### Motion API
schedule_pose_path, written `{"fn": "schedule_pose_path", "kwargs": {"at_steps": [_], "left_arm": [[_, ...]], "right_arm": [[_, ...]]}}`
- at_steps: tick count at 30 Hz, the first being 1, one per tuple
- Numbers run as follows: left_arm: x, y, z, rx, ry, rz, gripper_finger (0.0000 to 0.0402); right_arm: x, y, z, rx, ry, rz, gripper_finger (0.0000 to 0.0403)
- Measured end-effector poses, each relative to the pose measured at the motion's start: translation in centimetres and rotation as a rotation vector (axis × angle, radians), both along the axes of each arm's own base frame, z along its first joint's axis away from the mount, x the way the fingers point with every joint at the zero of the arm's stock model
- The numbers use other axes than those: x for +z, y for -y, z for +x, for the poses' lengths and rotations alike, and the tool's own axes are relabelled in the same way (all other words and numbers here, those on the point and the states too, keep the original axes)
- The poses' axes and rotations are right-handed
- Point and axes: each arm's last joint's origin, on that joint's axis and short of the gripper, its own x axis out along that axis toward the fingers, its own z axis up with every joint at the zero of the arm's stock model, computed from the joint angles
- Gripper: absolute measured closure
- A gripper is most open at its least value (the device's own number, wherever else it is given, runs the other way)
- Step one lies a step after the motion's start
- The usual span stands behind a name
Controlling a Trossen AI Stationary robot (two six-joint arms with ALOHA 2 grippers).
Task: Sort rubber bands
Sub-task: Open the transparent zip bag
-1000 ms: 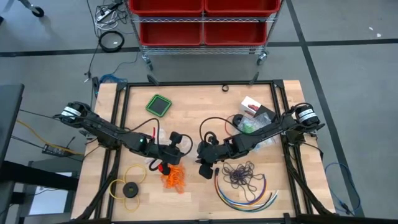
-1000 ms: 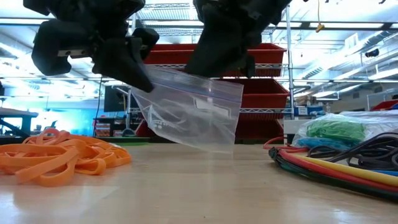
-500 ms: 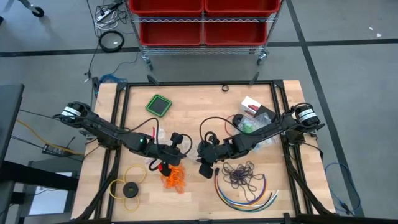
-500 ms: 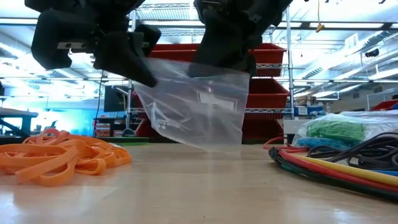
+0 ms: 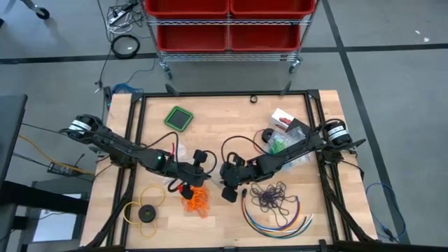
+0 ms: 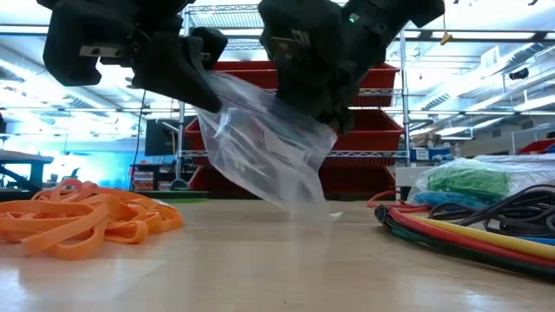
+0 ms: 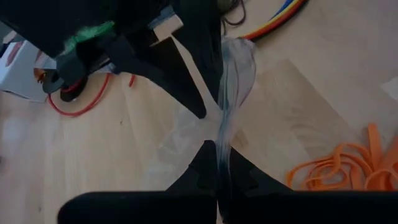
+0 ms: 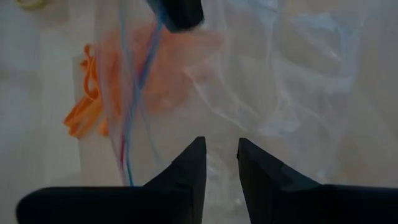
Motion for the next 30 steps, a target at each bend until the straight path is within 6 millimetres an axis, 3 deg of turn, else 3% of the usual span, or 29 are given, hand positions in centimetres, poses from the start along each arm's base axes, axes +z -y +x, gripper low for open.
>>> {"fn": "schedule_pose_path", "kwargs": {"at_steps": [4, 10, 30], "left_arm": [[-0.08, -0.03, -0.09, 0.001, -0.014, 0.005, 0.04], [-0.2, -0.17, -0.19, 0.021, -0.026, 0.031, 0.04], [-0.53, -0.34, -0.49, 0.036, -0.069, 0.054, 0.04]], "right_arm": [[0.11, -0.05, 0.06, 0.001, 0.014, -0.014, 0.0338], [0.38, -0.43, 0.07, 0.032, 0.036, -0.03, 0.0398], [0.38, -0.67, 0.0, 0.084, 0.019, 0.025, 0.0387]]}}
